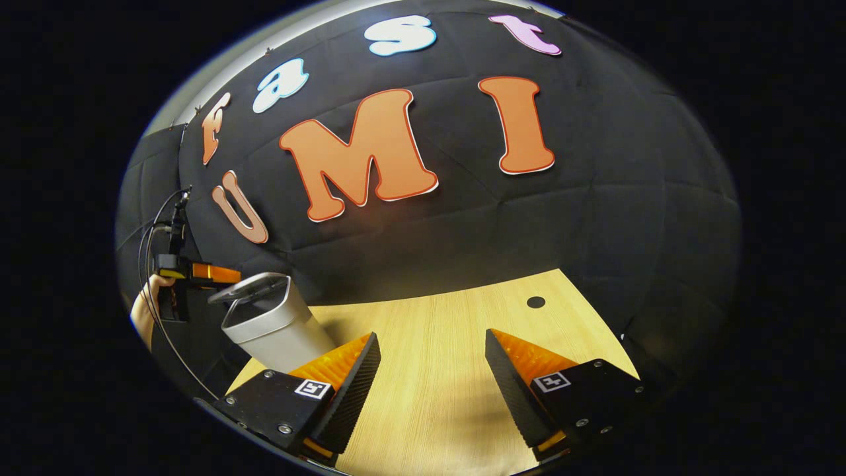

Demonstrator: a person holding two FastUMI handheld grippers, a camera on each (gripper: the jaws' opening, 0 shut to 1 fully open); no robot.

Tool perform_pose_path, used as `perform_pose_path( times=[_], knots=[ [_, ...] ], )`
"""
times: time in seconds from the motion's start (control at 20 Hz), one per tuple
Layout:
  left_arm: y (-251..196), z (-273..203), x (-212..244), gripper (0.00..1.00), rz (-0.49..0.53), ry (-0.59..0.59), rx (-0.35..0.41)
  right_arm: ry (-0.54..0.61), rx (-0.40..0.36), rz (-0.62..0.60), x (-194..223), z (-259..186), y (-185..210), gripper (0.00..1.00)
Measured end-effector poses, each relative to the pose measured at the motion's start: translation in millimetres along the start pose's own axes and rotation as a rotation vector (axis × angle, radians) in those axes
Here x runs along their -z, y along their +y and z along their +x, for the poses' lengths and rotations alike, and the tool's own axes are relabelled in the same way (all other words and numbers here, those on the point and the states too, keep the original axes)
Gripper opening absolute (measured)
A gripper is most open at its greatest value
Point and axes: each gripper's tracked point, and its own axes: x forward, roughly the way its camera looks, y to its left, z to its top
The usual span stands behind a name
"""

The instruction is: Press the lid of the desktop garbage bin to open it, pick up the crumpled paper on the desktop and throw it into the bin, then pick up the pop can on the desktop and drop it into the bin, and finally close the garbage bin lid.

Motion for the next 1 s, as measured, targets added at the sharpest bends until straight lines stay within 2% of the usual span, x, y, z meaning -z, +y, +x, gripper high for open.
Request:
perform_pose_path(
  times=[0.1,0.25,0.35,0.5,0.6,1.0],
  knots=[
    [-5.3,6.7,22.4,0.95,0.002,0.026,0.007,0.013,0.002,0.007,4.2,-1.2,-5.9,0.95],
    [-8.3,10.5,39.7,0.96,0.073,0.031,-0.007,0.019,-0.008,0.016,6.8,-2.9,-9.8,0.95],
    [-9.5,8.2,58.7,0.95,0.117,0.090,-0.016,0.028,-0.012,0.021,8.9,-0.5,-8.8,0.95],
    [-13.0,9.0,62.5,0.98,0.160,0.087,0.016,0.049,-0.030,0.031,15.6,3.7,-1.4,0.95],
    [-13.7,6.5,65.1,0.98,0.151,0.094,0.025,0.057,-0.035,0.019,18.0,7.5,3.1,0.95],
    [-10.2,6.3,60.4,0.97,0.160,0.066,-0.024,0.042,-0.050,-0.004,4.8,7.0,14.1,0.95]
  ],
)
